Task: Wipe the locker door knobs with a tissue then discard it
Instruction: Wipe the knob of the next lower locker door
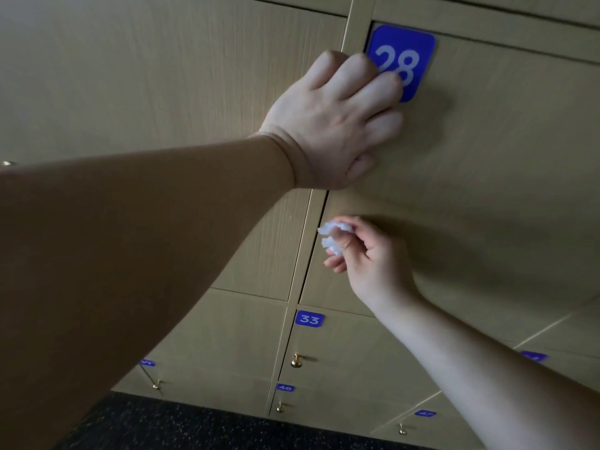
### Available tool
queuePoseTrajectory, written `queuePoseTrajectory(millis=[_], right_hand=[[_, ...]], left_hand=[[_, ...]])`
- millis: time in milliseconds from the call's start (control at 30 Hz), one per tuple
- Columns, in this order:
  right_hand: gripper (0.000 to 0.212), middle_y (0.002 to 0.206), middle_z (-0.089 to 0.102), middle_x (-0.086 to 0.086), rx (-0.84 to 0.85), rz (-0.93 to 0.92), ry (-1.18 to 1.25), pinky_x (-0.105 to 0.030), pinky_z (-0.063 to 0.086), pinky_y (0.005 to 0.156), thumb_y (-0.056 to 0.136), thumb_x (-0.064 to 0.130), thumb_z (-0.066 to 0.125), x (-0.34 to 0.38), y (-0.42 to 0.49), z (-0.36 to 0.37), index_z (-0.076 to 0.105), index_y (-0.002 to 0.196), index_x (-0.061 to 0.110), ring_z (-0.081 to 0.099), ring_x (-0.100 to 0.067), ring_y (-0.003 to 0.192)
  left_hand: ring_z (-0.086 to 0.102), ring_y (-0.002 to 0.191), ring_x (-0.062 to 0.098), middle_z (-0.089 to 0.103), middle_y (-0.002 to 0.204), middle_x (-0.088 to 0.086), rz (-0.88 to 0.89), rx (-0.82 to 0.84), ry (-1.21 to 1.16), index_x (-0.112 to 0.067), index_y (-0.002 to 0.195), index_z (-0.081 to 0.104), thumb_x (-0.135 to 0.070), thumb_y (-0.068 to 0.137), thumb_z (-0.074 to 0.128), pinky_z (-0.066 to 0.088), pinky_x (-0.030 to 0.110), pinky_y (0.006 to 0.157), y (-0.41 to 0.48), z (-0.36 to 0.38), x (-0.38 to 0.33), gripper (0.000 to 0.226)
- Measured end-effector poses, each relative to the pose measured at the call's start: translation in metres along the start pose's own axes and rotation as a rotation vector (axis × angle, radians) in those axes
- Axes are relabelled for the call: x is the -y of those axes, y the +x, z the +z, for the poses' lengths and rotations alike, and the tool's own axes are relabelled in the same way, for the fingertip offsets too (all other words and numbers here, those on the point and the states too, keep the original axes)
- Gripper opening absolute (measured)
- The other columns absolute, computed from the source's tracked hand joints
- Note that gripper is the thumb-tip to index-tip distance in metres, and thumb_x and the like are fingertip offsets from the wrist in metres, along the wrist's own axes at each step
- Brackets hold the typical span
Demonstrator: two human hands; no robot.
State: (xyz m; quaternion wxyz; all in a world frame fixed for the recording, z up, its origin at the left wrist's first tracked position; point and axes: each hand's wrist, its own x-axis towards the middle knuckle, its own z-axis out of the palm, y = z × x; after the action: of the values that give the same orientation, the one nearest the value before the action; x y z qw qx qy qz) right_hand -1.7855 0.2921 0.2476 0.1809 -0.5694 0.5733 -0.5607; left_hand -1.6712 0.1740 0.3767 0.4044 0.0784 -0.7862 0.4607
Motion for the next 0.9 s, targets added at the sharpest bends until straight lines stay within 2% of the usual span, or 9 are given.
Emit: queuePoseTrajectory(millis=[100,200,300,400,533,600,667,767,900], right_hand=[[0.019,0.063,0.070,-0.005,0.035,0.170,0.232,-0.027,0.055,0.053,0.085,0.043,0.055,0.007,0.000,0.000,0.069,0.087,0.031,0.070,-0.021,0.055],[0.022,0.071,0.074,-0.005,0.071,0.199,0.287,-0.028,0.058,0.055,0.085,0.043,0.053,0.004,0.000,-0.005,0.067,0.091,0.028,0.072,-0.022,0.059],[0.014,0.089,0.076,0.007,0.077,0.015,0.041,-0.031,0.061,0.067,0.094,0.034,0.057,-0.007,-0.002,-0.018,0.068,0.101,0.040,0.074,-0.018,0.068],[0.031,0.095,0.073,0.005,0.157,-0.224,-0.273,-0.035,0.060,0.076,0.096,0.016,0.058,-0.014,0.002,-0.033,0.064,0.120,0.035,0.072,-0.011,0.076],[0.030,0.088,0.074,0.006,0.179,-0.311,-0.377,-0.035,0.060,0.070,0.090,0.034,0.052,-0.009,0.007,-0.026,0.058,0.119,0.034,0.071,-0.005,0.073],[0.020,0.080,0.073,0.008,0.150,-0.303,-0.351,-0.035,0.059,0.062,0.091,0.034,0.060,-0.009,0.009,-0.021,0.063,0.110,0.027,0.071,-0.005,0.066],[0.012,0.073,0.068,0.013,0.118,-0.230,-0.265,-0.032,0.059,0.057,0.091,0.033,0.068,-0.008,0.008,-0.015,0.067,0.099,0.024,0.069,-0.006,0.058],[0.018,0.067,0.068,0.004,0.043,-0.001,0.014,-0.028,0.056,0.054,0.087,0.047,0.056,0.001,0.003,-0.005,0.067,0.085,0.033,0.069,-0.015,0.053],[0.028,0.065,0.071,-0.007,0.065,0.246,0.354,-0.030,0.058,0.054,0.086,0.046,0.049,0.009,-0.001,-0.001,0.067,0.091,0.025,0.071,-0.022,0.057]], left_hand=[[0.035,0.100,0.031,0.066,0.109,0.010,0.001,0.001,0.004,-0.014,0.103,0.049,-0.031,0.089,0.024,0.028,0.044,0.079,0.000,0.000,0.000,0.033],[0.035,0.099,0.031,0.066,0.109,0.011,-0.005,-0.007,0.003,-0.013,0.104,0.050,-0.030,0.089,0.026,0.028,0.044,0.079,0.000,0.000,0.001,0.034],[0.035,0.099,0.031,0.066,0.109,0.011,-0.001,-0.021,0.009,-0.013,0.103,0.051,-0.029,0.087,0.031,0.028,0.044,0.080,0.000,0.000,0.000,0.030],[0.035,0.099,0.031,0.066,0.109,0.011,0.004,-0.027,0.033,-0.013,0.103,0.051,-0.028,0.084,0.043,0.028,0.044,0.080,0.001,0.000,-0.001,0.026],[0.035,0.100,0.031,0.065,0.109,0.011,0.006,-0.021,0.030,-0.013,0.103,0.051,-0.028,0.085,0.039,0.028,0.044,0.080,0.001,-0.001,0.000,0.026],[0.034,0.100,0.031,0.065,0.110,0.011,0.004,-0.008,0.011,-0.013,0.104,0.048,-0.029,0.088,0.028,0.028,0.043,0.079,0.001,-0.001,0.000,0.030],[0.034,0.099,0.031,0.065,0.110,0.011,-0.003,0.005,0.001,-0.014,0.104,0.046,-0.030,0.088,0.023,0.028,0.044,0.078,0.002,-0.001,0.000,0.031],[0.034,0.097,0.032,0.065,0.109,0.011,-0.011,0.015,-0.002,-0.014,0.102,0.045,-0.030,0.088,0.023,0.028,0.044,0.077,0.002,-0.002,0.000,0.031],[0.035,0.096,0.031,0.063,0.108,0.012,-0.001,0.026,0.012,-0.014,0.101,0.045,-0.031,0.088,0.022,0.028,0.045,0.076,0.001,-0.003,0.000,0.032]])
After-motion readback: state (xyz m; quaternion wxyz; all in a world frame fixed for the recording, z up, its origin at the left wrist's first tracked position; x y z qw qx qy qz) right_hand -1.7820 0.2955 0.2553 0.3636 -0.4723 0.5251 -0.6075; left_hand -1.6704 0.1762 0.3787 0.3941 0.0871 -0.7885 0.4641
